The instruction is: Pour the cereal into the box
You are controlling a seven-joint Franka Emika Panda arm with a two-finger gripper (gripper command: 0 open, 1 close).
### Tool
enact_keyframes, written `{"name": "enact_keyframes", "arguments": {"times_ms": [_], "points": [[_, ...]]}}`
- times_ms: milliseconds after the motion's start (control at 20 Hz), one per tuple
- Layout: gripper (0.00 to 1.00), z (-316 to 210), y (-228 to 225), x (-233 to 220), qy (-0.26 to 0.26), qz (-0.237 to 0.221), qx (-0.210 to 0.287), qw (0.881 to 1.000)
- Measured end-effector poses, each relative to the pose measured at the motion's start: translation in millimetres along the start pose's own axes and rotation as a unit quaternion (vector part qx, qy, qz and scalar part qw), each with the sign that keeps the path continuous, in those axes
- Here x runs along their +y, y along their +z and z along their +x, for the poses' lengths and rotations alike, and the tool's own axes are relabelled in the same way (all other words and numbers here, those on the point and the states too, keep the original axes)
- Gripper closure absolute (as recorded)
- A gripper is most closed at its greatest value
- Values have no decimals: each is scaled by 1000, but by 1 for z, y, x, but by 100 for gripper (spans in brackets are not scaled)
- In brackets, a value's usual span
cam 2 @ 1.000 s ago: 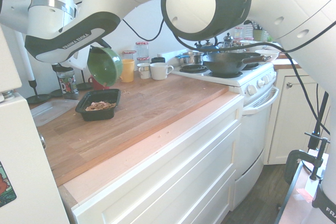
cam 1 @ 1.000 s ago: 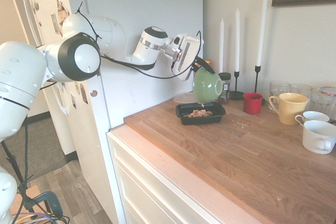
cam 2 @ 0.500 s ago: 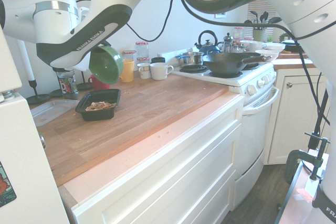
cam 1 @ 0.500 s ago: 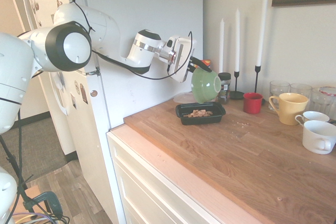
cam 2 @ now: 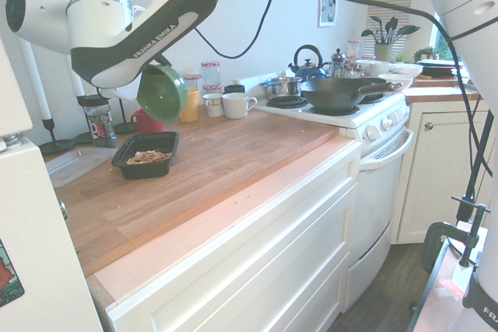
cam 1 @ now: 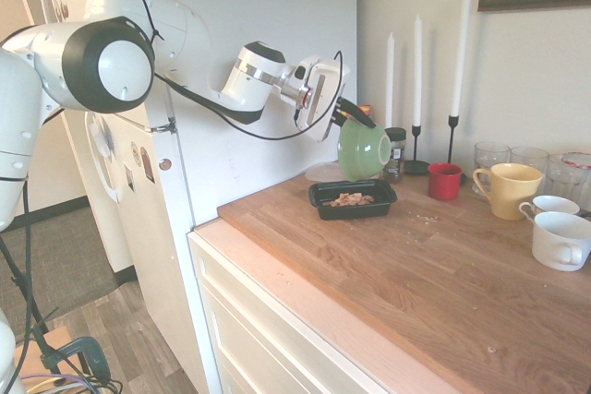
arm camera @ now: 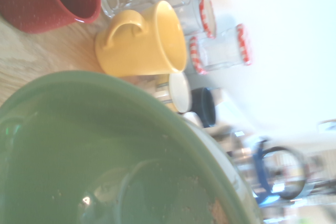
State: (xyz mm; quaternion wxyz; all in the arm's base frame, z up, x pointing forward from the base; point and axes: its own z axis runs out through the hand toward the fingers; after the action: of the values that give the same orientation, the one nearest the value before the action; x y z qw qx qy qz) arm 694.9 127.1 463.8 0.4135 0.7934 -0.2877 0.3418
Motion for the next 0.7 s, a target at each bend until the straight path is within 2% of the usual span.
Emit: {"name": "enact_keyframes", "arguments": {"times_ms": [150, 350, 500, 700], "points": [[100, 6, 6, 25, 31, 42, -71, 996], [100, 3, 33, 56, 71, 106, -175, 976], [100, 2, 63, 72, 89, 151, -254, 951], [100, 20, 117, 110, 118, 216, -354, 902]]}}
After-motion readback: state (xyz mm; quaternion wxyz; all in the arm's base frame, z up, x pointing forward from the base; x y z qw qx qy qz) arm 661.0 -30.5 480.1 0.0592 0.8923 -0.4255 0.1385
